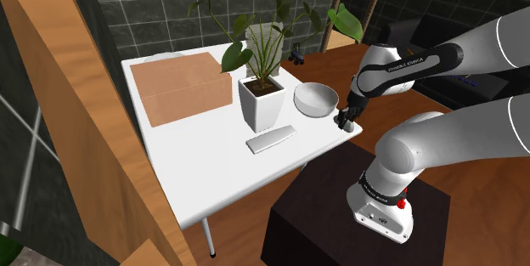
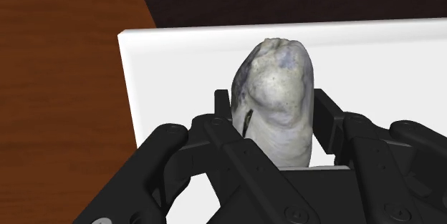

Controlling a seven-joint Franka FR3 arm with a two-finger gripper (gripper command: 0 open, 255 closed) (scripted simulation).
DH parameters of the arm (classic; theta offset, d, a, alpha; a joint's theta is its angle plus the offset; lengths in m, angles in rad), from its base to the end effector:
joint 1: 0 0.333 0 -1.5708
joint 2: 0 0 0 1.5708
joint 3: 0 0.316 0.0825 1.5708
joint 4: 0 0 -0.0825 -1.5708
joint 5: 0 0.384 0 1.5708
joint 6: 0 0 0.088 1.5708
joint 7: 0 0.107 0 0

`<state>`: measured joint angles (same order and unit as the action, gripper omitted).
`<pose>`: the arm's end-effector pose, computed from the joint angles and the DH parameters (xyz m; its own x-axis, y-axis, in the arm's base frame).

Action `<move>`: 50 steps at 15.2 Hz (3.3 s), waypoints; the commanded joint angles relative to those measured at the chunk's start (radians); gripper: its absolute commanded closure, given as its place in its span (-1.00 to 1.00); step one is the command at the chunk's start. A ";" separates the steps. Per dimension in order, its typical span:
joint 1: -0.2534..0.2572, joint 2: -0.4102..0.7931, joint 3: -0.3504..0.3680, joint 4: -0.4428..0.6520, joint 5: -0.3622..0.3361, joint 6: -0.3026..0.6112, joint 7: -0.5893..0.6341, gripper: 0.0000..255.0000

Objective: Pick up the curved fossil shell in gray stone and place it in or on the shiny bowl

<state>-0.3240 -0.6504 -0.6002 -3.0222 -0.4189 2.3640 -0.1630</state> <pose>0.2031 -0.2009 0.2847 0.9441 -0.3291 -0.0167 -0.3294 -0.9411 -0.0758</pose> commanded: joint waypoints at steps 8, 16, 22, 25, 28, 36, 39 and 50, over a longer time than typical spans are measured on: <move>-0.004 -0.038 0.015 0.010 0.008 -0.047 0.002 1.00; -0.008 -0.161 0.069 0.063 0.046 -0.220 0.008 1.00; -0.002 -0.224 0.106 0.114 0.077 -0.333 0.011 1.00; 0.002 -0.247 0.124 0.143 0.092 -0.385 0.013 1.00; 0.007 -0.266 0.140 0.174 0.107 -0.434 0.014 1.00; 0.019 -0.295 0.176 0.256 0.140 -0.543 0.017 1.00; 0.086 -0.162 0.181 0.319 0.177 -0.469 0.050 1.00; 0.249 0.233 0.167 0.551 0.308 -0.305 0.080 1.00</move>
<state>-0.0779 -0.4320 -0.4298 -2.4714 -0.1152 2.0441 -0.0801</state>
